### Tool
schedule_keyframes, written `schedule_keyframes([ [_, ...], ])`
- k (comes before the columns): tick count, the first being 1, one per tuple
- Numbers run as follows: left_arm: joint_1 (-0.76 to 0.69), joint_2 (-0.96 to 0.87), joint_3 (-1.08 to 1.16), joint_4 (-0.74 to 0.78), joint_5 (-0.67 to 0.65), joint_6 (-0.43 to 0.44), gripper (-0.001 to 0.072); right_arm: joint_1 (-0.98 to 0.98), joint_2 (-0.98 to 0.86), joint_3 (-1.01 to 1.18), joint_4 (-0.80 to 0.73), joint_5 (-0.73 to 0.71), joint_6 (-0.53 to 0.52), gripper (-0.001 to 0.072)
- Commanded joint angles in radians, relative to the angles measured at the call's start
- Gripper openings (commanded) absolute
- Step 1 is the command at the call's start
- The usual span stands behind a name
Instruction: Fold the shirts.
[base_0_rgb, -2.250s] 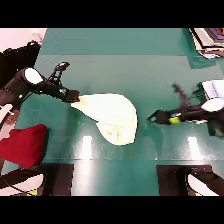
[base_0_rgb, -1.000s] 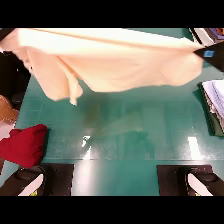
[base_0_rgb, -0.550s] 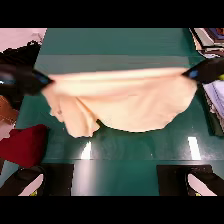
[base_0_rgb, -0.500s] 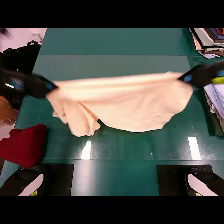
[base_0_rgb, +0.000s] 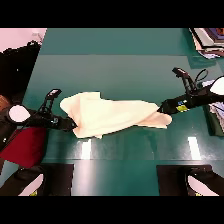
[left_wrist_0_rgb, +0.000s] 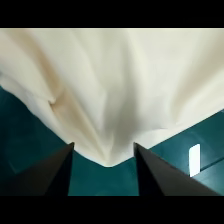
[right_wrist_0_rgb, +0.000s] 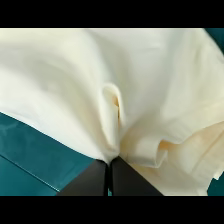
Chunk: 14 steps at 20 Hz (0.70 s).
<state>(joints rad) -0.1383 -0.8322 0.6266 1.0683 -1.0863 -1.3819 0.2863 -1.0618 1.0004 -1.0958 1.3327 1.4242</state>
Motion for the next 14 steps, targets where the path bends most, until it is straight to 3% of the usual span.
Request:
schedule_keyframes([
  [1, 0.0, 0.0, 0.064, 0.016, 0.032, 0.002, 0.0459, 0.002, -0.001, -0.012, 0.003, -0.017, 0.0, 0.0014],
  [5, 0.14, -0.01, 0.285, 0.144, 0.058, -0.034, 0.0458, 0.001, -0.001, 0.025, 0.003, -0.018, 0.0, 0.0014],
  [9, 0.355, -0.148, 0.327, 0.1, 0.041, -0.01, 0.0459, 0.002, -0.002, 0.028, 0.004, -0.029, 0.0, 0.0014],
  [14, 0.385, -0.448, 0.327, -0.044, 0.029, 0.084, 0.0459, 0.002, -0.002, 0.028, 0.003, -0.029, 0.0, 0.0014],
])
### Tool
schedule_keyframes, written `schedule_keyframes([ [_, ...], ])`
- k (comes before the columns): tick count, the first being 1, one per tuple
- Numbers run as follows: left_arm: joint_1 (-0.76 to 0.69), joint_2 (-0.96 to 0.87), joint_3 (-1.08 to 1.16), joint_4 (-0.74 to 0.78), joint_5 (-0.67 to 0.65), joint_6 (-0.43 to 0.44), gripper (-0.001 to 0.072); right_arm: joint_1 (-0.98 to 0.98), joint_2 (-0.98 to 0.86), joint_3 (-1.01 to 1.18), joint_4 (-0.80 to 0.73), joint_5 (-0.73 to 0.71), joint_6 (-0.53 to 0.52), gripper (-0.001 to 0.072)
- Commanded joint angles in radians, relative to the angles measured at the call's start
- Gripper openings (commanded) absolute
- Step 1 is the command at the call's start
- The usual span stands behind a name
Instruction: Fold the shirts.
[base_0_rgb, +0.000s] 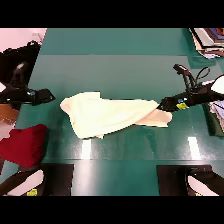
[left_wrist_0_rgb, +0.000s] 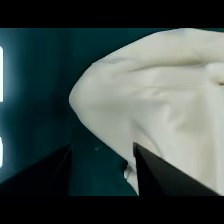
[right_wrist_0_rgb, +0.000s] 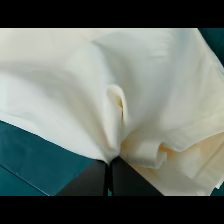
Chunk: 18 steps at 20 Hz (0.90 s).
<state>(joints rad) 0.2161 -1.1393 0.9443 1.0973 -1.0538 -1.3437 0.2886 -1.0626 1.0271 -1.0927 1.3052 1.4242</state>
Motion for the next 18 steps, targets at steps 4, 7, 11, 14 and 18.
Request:
schedule_keyframes([
  [4, 0.031, -0.271, 0.009, -0.097, 0.007, 0.092, 0.046, -0.001, -0.001, 0.0, 0.0, -0.005, 0.0, 0.0014],
  [7, 0.031, -0.301, 0.009, -0.142, 0.006, 0.096, 0.046, -0.001, -0.001, 0.0, 0.0, -0.015, 0.0, 0.0014],
  [11, 0.031, -0.304, 0.009, -0.228, 0.006, 0.121, 0.0457, -0.001, -0.001, 0.0, 0.0, -0.024, 0.0, 0.0015],
  [14, 0.031, -0.304, 0.009, -0.269, 0.006, 0.122, 0.0066, -0.001, -0.001, 0.0, 0.0, -0.024, 0.0, 0.0015],
  [18, 0.031, -0.277, 0.029, -0.318, -0.004, 0.122, 0.0024, -0.002, 0.0, 0.018, -0.028, -0.022, 0.0, 0.0014],
])
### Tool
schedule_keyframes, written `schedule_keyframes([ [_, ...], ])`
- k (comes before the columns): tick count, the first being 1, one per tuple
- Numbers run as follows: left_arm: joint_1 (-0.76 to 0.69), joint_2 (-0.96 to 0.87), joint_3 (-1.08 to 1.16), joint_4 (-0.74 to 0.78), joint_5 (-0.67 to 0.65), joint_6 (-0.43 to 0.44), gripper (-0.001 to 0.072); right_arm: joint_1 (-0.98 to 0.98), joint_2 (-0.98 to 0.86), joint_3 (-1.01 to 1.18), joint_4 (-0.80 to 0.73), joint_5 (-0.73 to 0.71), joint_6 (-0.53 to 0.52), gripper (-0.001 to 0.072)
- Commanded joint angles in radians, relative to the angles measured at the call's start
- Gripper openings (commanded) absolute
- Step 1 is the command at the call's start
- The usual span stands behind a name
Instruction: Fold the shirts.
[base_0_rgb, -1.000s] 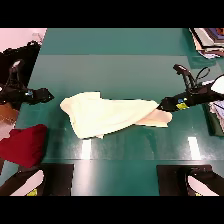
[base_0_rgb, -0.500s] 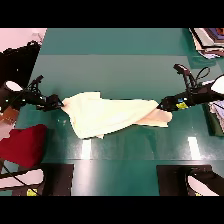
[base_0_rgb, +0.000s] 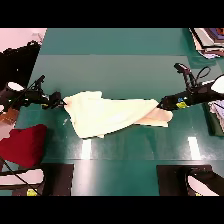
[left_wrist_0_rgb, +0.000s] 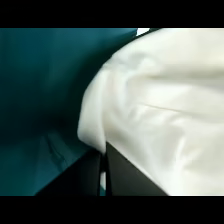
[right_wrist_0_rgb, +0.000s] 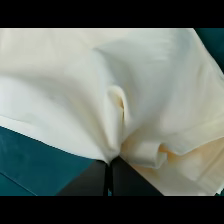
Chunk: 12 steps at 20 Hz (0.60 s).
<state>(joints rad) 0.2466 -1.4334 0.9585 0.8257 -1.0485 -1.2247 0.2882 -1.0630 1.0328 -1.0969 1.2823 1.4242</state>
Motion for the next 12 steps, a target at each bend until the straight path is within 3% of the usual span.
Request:
schedule_keyframes([
  [1, 0.0, 0.053, 0.044, -0.046, -0.011, 0.002, 0.0023, -0.002, 0.0, 0.048, -0.058, 0.006, 0.0, 0.0015],
  [7, 0.0, 0.407, 0.455, -0.04, -0.011, 0.002, 0.0024, -0.083, 0.001, 0.451, -0.119, 0.088, -0.001, 0.0014],
  [12, 0.0, 0.568, 0.84, -0.039, -0.026, -0.007, 0.0024, -0.13, 0.001, 0.754, -0.119, 0.198, -0.001, 0.0014],
])
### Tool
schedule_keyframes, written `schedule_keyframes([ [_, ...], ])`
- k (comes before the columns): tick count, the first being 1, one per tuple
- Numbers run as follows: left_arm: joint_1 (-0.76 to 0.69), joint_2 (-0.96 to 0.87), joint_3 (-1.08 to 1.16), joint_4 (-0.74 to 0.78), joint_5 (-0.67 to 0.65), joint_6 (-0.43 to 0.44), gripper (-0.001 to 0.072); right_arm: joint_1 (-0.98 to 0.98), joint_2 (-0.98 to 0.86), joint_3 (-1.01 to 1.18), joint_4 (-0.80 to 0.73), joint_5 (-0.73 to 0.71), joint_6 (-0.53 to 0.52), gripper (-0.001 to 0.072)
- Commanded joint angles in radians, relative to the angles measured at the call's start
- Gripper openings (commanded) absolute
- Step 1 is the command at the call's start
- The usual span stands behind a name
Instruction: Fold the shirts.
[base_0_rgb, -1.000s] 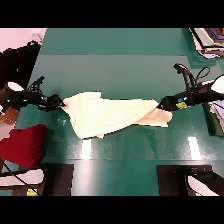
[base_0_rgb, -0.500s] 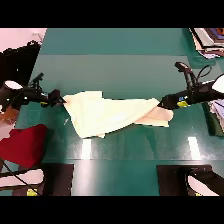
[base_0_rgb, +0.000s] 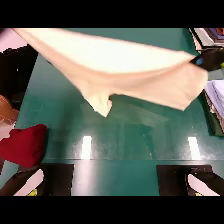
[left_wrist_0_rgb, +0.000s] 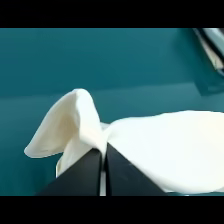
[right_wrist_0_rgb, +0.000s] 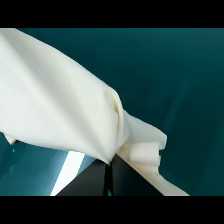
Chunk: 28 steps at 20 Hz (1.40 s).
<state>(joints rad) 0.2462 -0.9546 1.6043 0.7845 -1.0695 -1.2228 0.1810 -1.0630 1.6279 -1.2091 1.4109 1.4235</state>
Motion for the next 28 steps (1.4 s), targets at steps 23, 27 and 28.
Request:
schedule_keyframes([
  [23, -0.227, -0.406, -0.135, 0.328, 0.024, -0.086, 0.0023, -0.021, -0.348, -0.172, -0.022, -0.008, 0.12, 0.0014],
  [27, -0.264, -0.653, -0.06, 0.294, 0.128, -0.114, 0.0025, -0.022, -0.522, -0.047, -0.022, -0.041, 0.12, 0.0016],
  [28, -0.258, -0.684, -0.045, 0.289, 0.133, -0.138, 0.0031, -0.022, -0.56, -0.003, -0.022, -0.041, 0.12, 0.0018],
])
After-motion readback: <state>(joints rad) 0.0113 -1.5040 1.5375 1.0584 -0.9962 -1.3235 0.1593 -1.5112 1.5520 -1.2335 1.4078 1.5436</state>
